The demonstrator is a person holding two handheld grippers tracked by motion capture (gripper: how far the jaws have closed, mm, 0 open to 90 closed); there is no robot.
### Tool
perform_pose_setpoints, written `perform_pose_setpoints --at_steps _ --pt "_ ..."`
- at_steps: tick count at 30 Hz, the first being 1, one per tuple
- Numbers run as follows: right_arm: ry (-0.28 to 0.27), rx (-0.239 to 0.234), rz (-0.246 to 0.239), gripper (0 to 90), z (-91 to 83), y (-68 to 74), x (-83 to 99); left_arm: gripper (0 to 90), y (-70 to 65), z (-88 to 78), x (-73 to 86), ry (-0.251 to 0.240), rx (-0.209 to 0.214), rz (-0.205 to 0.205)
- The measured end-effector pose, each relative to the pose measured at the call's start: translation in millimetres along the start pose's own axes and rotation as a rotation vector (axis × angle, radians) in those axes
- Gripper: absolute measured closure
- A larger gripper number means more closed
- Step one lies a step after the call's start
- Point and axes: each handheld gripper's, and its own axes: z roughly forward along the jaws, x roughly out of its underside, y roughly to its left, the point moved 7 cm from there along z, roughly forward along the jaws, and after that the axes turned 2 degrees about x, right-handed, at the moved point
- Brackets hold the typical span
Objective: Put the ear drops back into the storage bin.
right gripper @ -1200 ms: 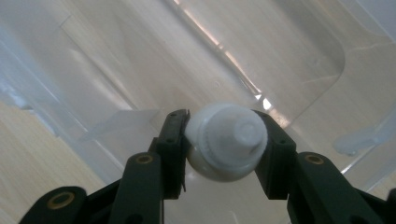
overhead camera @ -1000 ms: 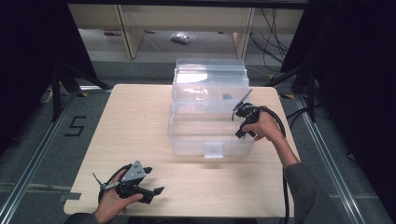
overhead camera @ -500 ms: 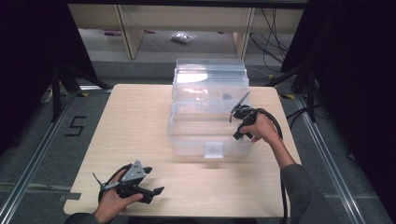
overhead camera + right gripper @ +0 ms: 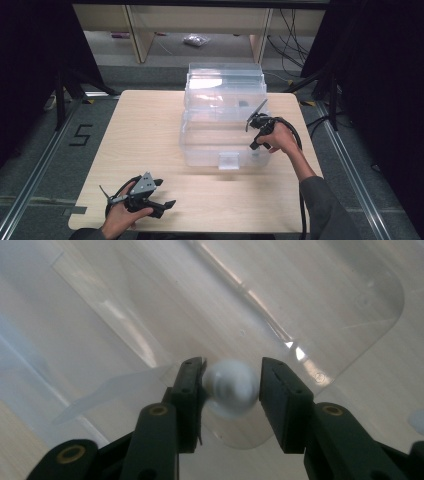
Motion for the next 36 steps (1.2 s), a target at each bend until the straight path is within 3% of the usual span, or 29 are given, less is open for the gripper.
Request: perform_pose_setpoints --at_steps 11,21,28,30,36 --pt "-0.002 0.002 -0.006 52.6 -9.4 2.5 -0.5 14.8 0.3 -0.3 -0.5 -0.002 0.000 0.010" --pt "-0.046 0.023 0.033 48.9 -28.1 -1.1 -1.9 14.8 -0.2 0.1 -0.5 -0.004 -0.001 -0.004" --pt "-0.096 0.015 0.032 44.3 -41.7 0.8 -3.3 14.8 1.1 -0.1 -0.9 -0.006 -0.005 0.006" --pt "-0.098 0.015 0.048 43.1 -44.7 2.7 -2.3 14.8 0.3 0.6 -1.4 -0.015 -0.004 -0.007" --pt "-0.142 0.007 0.027 41.3 -55.3 7.5 -1.1 14.8 0.0 0.9 -1.5 -0.019 -0.001 -0.013"
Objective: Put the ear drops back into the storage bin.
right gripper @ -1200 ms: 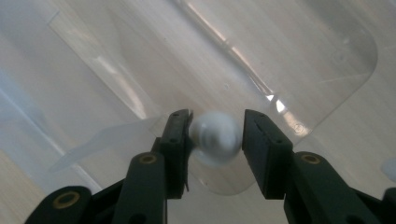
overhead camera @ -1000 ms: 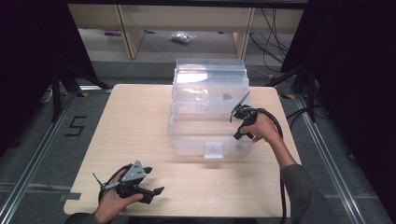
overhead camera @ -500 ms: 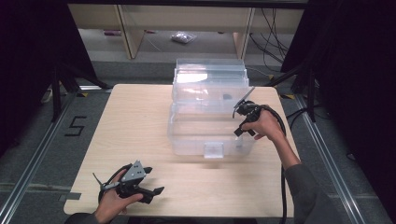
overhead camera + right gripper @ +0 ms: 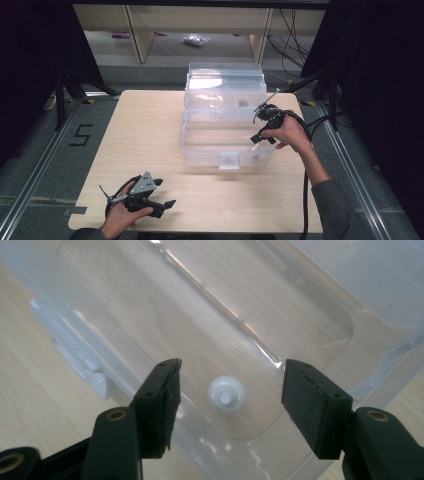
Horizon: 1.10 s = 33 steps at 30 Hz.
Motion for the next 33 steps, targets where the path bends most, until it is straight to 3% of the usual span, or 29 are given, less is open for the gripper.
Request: perform_pose_setpoints --at_steps 11,12,16,19,20,24,26,27,28,31,32,33 --pt "-0.052 -0.008 -0.030 39.8 -16.4 16.0 1.0 14.8 -0.4 -0.2 -0.3 -0.002 0.000 -0.006" --pt "-0.049 -0.015 -0.012 39.8 -18.2 19.7 1.7 14.8 -0.4 -0.3 -0.2 -0.002 0.000 -0.006" --pt "-0.075 -0.004 -0.046 39.4 -23.2 22.8 2.5 14.8 -0.2 0.2 -0.1 -0.003 -0.001 -0.007" --pt "-0.083 -0.014 -0.036 39.1 -27.0 28.4 4.6 14.8 0.3 -0.4 0.0 0.004 -0.003 -0.002" --pt "-0.100 -0.014 -0.058 38.9 -27.8 29.7 5.0 14.8 0.8 -0.9 0.3 0.008 -0.004 0.004" --pt "-0.123 -0.026 -0.065 38.5 -31.4 37.8 9.0 14.8 0.2 -0.7 0.1 0.006 -0.002 -0.002" --pt "-0.141 -0.034 -0.066 38.2 -32.6 40.8 10.8 14.8 1.7 -1.1 0.5 0.013 -0.008 0.016" --pt "-0.135 -0.033 -0.050 38.0 -33.8 42.6 13.0 14.8 -0.2 -0.3 -0.2 0.000 -0.002 -0.007" --pt "-0.155 -0.042 -0.069 37.8 -33.8 43.4 13.0 14.8 0.3 -0.2 0.1 0.001 -0.003 -0.003" --pt "-0.160 -0.052 -0.057 37.4 -34.7 48.9 18.4 14.8 2.0 -0.9 0.8 0.015 -0.008 0.013" --pt "-0.154 -0.049 -0.042 37.4 -35.1 50.2 20.1 14.9 0.1 0.3 -0.1 -0.003 -0.003 -0.006" --pt "-0.170 -0.055 -0.070 37.4 -34.0 50.6 20.1 14.8 -0.2 0.2 -0.1 -0.003 -0.002 -0.007"
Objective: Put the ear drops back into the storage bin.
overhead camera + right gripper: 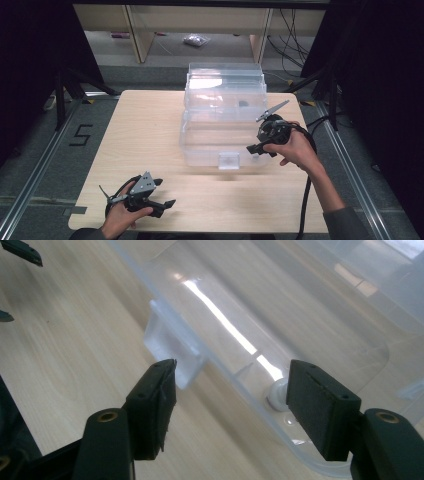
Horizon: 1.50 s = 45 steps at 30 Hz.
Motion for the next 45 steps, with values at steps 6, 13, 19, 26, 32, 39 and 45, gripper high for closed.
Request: perform_pose_setpoints --at_steps 6,13,19,26,32,39,45 --pt "0.007 -0.009 0.052 36.5 -1.5 6.9 6.4 14.8 2.1 -1.2 0.8 0.017 -0.006 0.020" --pt "-0.039 -0.024 0.012 32.9 1.4 9.5 9.1 14.8 1.6 -1.3 0.5 0.018 -0.006 0.012" --pt "-0.044 -0.028 0.031 28.4 0.2 16.6 14.3 14.8 1.0 -1.3 0.3 0.015 -0.002 0.008" --pt "-0.083 -0.027 0.024 23.6 2.1 24.3 21.9 14.8 1.6 -1.2 0.6 0.018 -0.004 0.014" --pt "-0.111 -0.028 0.036 22.8 4.7 32.3 30.6 14.8 1.2 -1.0 0.4 0.015 -0.002 0.005" --pt "-0.124 -0.044 0.021 22.3 8.7 39.6 41.7 14.8 1.3 -1.1 0.4 0.014 -0.003 0.005" --pt "-0.127 -0.035 0.013 21.6 14.1 43.5 51.4 14.8 1.2 -1.2 0.3 0.015 -0.003 0.006"
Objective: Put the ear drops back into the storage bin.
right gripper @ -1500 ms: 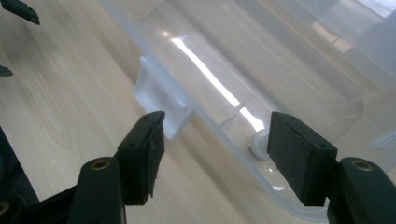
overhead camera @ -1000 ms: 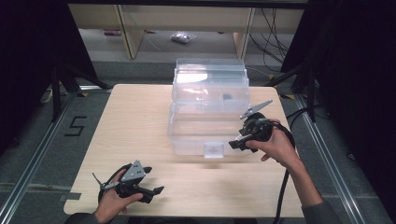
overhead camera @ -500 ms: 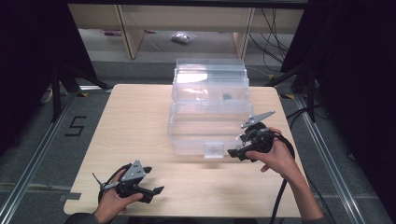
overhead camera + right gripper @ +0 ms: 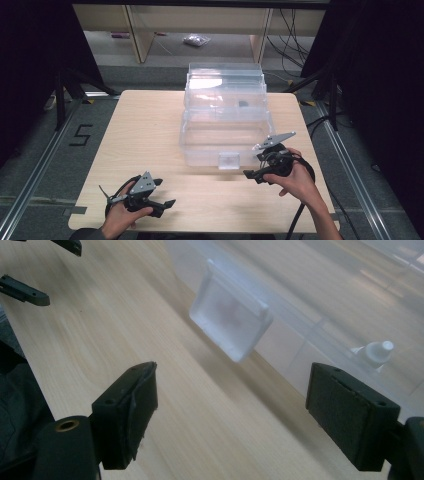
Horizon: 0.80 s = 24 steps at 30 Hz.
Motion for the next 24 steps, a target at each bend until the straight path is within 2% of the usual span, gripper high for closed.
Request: perform_pose_setpoints --at_steps 4,5,6,7,10,11,12,14,16,17,19,20,21,24 --pt "0.003 -0.005 0.006 21.1 3.0 2.1 6.7 14.8 0.3 -0.2 -0.1 0.000 -0.001 0.001" --pt "0.006 -0.004 0.026 21.0 3.6 3.6 7.6 14.8 -0.4 0.1 -0.3 -0.005 0.001 -0.006" --pt "0.002 0.002 0.006 20.8 5.0 2.2 9.6 14.8 0.3 -0.4 0.0 0.002 0.000 0.002" --pt "0.013 -0.007 0.015 20.6 4.4 3.7 11.1 14.8 -0.5 -0.2 -0.3 -0.003 0.002 -0.004" --pt "-0.010 0.004 -0.002 18.8 6.9 3.9 14.6 14.8 -0.7 -0.2 -0.4 -0.004 0.002 -0.005" --pt "0.002 -0.008 0.001 18.8 5.9 5.2 16.1 14.8 -0.7 -0.2 -0.4 -0.004 0.003 -0.005" --pt "-0.009 -0.005 0.015 18.7 6.8 6.6 16.8 14.8 -0.7 -0.3 -0.4 -0.004 0.003 -0.005" --pt "-0.010 -0.004 -0.007 18.6 7.9 6.8 20.1 14.8 -0.8 -0.3 -0.5 -0.004 0.003 -0.005" --pt "-0.026 -0.003 0.000 18.6 9.7 9.1 22.6 14.8 -0.8 -0.3 -0.4 -0.004 0.002 -0.004" --pt "-0.020 -0.002 -0.022 18.6 9.7 8.4 25.1 14.8 -0.7 -0.4 -0.4 -0.004 0.002 -0.004" --pt "-0.027 -0.005 0.003 18.6 10.5 11.5 28.6 14.9 -0.7 -0.4 -0.5 -0.004 0.002 -0.004" --pt "-0.041 0.007 -0.008 18.6 12.1 10.5 29.6 14.8 -0.8 -0.4 -0.5 -0.005 0.002 -0.004" --pt "-0.025 -0.006 0.000 18.6 11.7 12.2 32.7 14.8 -0.8 -0.4 -0.5 -0.004 0.002 -0.004" --pt "-0.037 0.007 0.000 18.8 16.5 12.1 39.9 14.8 -0.7 -0.3 -0.5 -0.007 0.002 -0.001"
